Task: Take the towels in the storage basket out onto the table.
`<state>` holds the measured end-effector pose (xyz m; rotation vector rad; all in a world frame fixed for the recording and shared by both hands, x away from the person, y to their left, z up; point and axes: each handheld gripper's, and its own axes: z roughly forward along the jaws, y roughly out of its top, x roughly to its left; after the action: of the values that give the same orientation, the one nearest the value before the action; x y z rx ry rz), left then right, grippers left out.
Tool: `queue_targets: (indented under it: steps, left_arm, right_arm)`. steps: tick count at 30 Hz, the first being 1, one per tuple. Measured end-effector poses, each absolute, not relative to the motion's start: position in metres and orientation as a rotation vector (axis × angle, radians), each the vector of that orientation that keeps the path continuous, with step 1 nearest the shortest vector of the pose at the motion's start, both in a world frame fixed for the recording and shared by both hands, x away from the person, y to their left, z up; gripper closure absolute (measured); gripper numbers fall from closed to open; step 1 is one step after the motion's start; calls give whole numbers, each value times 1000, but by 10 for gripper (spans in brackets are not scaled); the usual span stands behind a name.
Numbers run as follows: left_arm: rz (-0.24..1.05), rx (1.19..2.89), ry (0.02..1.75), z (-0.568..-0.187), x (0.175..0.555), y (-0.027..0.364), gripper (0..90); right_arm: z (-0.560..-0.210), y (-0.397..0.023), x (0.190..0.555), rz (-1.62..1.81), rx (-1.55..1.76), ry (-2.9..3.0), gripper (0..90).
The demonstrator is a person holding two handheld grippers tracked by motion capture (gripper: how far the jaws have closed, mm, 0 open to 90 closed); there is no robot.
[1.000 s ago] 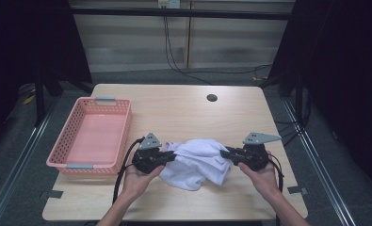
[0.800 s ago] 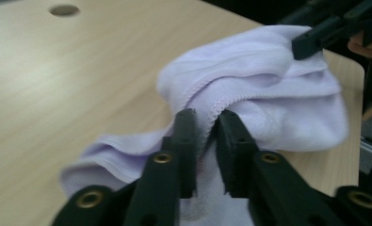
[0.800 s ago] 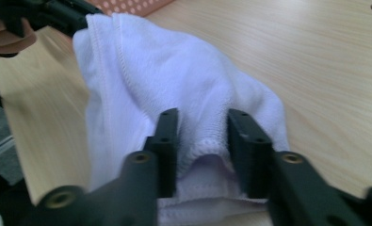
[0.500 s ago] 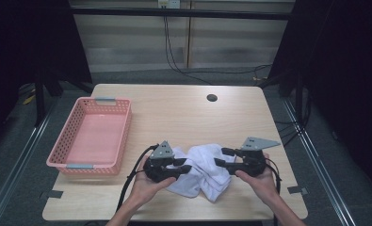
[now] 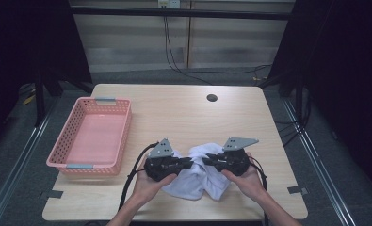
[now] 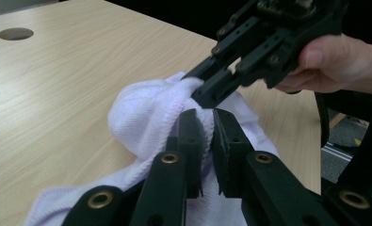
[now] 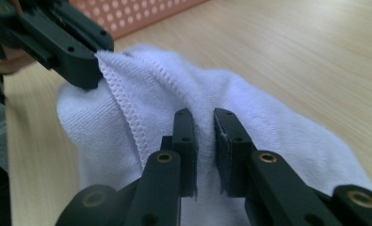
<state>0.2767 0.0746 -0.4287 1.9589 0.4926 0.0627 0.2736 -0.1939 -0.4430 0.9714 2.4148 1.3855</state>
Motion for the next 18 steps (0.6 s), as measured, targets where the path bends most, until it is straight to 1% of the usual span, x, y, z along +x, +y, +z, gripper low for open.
queue_targets:
  steps: [1,2,4,5,6,7,10,13,18]
  left_arm:
    - [42,1942,494,-428,278,77,828]
    - [31,1927,507,-427,279,79,828]
    - [40,1920,510,-424,279,83,838]
    - [43,1916,509,-423,279,84,841]
    - [47,1914,512,-422,279,86,847]
    - [39,1909,513,-422,280,87,849]
    - [58,1888,521,-415,282,92,854]
    - [72,1823,529,-401,286,101,855]
    - [157,1788,515,-373,293,108,857]
  right_arm:
    - [-441,-197,274,1396,979,2403,760]
    - [-436,-204,275,1423,997,2376,753]
    - [-430,-214,278,1435,1026,2332,787]
    - [-427,-222,281,1449,1046,2304,829]
    - [-425,-227,283,1450,1061,2289,850]
    - [-423,-231,285,1446,1072,2276,857]
    - [-420,-238,291,1428,1110,2238,861]
    - [-413,-246,299,1429,1141,2186,861]
    - [-386,-265,319,1443,1165,2066,863]
